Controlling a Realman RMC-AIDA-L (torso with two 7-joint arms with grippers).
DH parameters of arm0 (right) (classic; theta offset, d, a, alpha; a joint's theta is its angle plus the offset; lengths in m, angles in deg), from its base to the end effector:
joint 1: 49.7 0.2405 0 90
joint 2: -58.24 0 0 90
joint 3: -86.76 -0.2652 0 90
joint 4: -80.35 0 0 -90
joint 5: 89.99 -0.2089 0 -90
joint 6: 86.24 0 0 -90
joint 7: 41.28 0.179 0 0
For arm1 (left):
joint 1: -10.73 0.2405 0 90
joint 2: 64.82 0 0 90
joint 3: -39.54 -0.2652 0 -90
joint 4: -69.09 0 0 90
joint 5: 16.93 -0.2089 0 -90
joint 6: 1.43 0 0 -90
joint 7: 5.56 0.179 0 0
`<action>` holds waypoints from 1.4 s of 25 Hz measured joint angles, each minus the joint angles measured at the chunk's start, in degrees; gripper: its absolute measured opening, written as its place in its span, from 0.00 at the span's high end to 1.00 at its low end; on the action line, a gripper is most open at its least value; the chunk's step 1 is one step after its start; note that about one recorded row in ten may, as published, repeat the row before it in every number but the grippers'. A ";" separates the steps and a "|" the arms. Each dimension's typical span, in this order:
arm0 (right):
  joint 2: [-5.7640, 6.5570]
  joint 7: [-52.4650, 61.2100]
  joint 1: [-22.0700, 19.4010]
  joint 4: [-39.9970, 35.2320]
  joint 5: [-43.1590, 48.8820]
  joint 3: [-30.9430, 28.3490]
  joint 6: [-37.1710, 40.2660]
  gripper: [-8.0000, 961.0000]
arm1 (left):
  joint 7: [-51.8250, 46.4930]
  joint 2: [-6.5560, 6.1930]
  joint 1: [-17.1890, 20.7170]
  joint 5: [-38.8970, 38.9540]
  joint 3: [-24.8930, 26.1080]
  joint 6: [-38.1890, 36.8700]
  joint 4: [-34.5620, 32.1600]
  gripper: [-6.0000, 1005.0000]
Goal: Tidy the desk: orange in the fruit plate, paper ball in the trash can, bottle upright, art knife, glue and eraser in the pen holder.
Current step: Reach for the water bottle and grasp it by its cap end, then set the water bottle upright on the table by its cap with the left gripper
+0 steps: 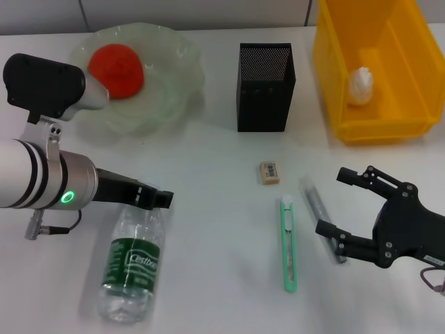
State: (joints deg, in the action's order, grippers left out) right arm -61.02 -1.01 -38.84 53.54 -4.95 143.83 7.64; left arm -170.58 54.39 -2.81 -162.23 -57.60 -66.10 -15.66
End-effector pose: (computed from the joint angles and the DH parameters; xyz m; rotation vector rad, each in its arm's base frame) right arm 0.2924 0.2422 -0.0532 -2.4908 0.2273 0.9412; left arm -0.2397 0.3237 -0.0756 -2.3327 -1.2046 0.1675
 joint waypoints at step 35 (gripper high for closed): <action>0.09 3.90 0.61 -0.27 -0.10 -0.05 0.10 0.11 | 71.39 -0.64 10.80 48.55 20.89 -2.66 6.01 0.53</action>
State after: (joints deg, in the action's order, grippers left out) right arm -60.94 2.89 -38.23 53.27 -5.05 143.79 7.73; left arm -99.19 53.75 7.99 -113.68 -36.71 -68.76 -9.65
